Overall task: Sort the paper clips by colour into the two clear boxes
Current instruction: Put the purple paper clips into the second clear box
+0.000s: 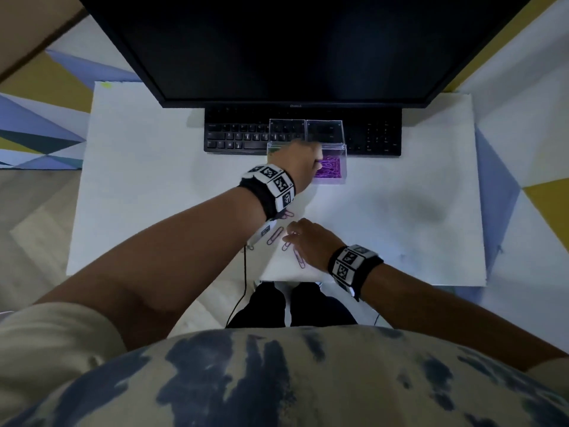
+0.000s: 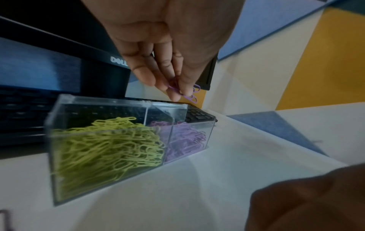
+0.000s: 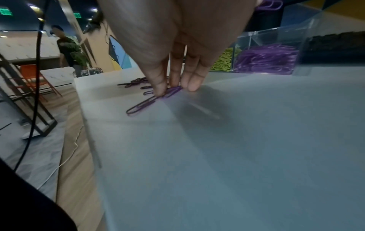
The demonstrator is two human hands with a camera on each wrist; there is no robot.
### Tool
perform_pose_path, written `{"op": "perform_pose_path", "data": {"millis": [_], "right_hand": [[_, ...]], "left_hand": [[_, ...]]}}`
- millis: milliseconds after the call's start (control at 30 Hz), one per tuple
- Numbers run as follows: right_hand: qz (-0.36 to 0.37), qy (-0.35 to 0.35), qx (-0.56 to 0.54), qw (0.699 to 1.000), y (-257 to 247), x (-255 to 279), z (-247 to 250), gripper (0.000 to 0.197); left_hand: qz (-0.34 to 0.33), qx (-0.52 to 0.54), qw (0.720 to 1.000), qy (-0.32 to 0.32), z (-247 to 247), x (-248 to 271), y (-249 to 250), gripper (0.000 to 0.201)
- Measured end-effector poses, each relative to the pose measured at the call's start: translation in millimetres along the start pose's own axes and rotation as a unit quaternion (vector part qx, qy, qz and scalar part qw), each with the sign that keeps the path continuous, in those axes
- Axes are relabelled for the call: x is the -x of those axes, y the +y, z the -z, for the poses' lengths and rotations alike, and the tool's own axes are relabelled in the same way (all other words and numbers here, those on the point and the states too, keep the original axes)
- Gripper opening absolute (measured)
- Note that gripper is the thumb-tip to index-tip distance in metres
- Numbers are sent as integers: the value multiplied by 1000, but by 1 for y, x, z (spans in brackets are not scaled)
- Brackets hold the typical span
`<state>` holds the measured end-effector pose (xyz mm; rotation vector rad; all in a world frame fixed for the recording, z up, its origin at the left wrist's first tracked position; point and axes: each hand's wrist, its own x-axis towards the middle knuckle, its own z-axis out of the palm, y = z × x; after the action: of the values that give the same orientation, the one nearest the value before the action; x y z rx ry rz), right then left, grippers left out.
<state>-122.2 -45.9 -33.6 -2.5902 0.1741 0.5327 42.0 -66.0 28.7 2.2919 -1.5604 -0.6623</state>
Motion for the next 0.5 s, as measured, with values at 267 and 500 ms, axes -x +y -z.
{"op": "perform_pose_path", "data": {"millis": [267, 500], "right_hand": [[-67, 55, -17, 996, 25, 4, -2, 22], [-111, 115, -96, 982, 35, 17, 4, 23]], "left_hand": [[-29, -46, 997, -49, -18, -25, 11, 22], [0, 19, 1000, -3, -21, 40, -7, 14]]}}
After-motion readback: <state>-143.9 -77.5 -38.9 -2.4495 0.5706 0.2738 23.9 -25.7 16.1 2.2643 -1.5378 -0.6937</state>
